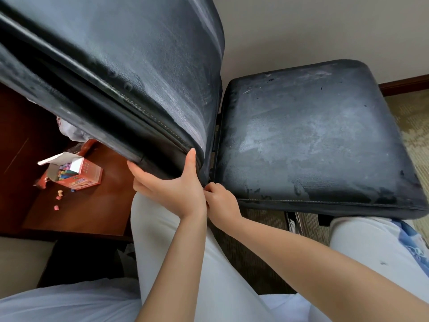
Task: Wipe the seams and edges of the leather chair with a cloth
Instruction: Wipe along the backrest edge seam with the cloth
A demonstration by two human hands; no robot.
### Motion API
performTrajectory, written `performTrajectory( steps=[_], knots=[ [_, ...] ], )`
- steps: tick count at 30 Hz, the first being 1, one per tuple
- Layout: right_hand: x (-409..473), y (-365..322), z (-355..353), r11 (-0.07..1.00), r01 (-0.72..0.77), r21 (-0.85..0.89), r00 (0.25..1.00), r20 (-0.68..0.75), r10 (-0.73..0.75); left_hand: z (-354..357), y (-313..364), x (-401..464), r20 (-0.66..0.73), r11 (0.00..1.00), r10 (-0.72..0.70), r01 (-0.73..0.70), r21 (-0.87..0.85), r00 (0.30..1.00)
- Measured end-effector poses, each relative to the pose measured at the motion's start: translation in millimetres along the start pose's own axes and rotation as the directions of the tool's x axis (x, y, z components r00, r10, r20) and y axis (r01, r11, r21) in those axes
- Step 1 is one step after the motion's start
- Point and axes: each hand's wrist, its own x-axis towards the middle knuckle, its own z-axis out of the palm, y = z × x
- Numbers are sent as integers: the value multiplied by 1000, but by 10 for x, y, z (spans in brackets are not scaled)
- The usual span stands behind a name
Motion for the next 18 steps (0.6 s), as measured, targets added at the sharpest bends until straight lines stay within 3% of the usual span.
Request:
performTrajectory(
  steps=[7,11,16,18],
  knots=[
    [-44,37,45,990,-124,-71,961,242,138,-42,22,25,17,999,-8,9,-34,1000],
    [-58,-12,83,983,-182,-6,967,182,180,-39,21,47,28,999,1,0,-39,1000],
    [1,23,102,968,-243,-68,930,267,252,-55,33,44,37,1000,15,-14,-26,999],
    [-32,-22,79,968,-252,6,952,184,246,-68,25,45,37,1000,25,-25,-16,999]
  ],
)
